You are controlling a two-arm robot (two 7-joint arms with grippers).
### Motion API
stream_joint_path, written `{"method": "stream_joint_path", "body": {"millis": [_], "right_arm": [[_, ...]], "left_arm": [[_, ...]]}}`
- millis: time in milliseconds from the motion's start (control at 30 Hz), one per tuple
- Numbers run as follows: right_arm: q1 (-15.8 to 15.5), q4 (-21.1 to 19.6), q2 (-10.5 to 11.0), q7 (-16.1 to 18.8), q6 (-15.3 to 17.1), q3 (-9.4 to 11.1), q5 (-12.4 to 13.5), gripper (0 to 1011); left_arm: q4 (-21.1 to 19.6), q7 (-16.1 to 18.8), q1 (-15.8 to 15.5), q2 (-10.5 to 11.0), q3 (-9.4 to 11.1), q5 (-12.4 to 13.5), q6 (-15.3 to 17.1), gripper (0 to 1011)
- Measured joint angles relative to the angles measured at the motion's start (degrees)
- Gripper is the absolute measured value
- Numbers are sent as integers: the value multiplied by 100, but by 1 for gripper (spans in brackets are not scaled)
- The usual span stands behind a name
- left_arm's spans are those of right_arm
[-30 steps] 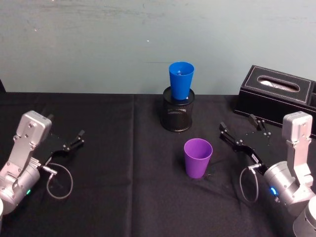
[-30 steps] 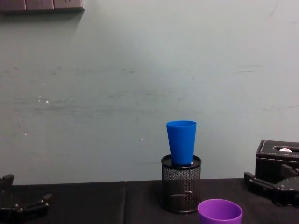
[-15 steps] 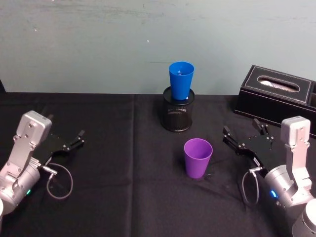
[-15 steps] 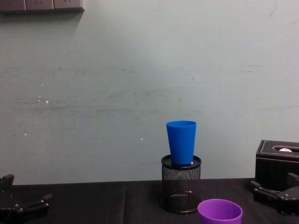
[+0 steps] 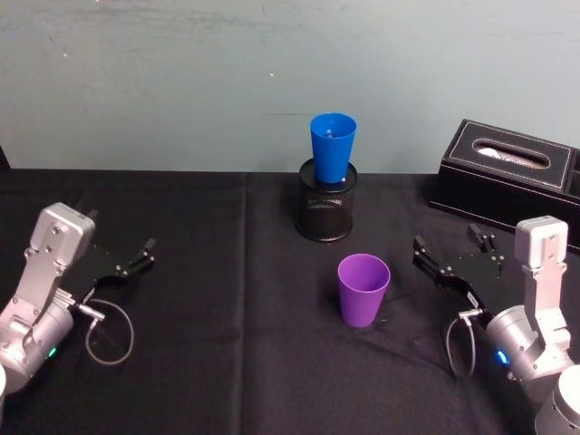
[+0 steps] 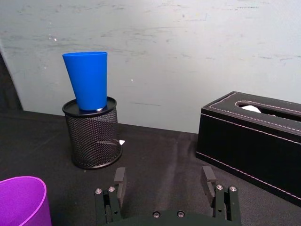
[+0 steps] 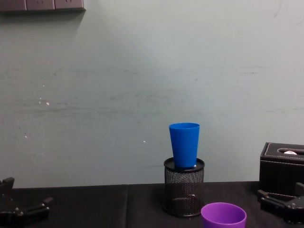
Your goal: Pick up one cup with a gripper and tap it against the other cup.
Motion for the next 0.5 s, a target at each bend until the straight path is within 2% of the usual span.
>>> {"method": "stream_joint_path", "body": {"millis": [500], "right_arm": [[3,1,0,4,7,-3,-1,1003]], "left_arm": [[0,0,0,0,0,0,0,1011]]}}
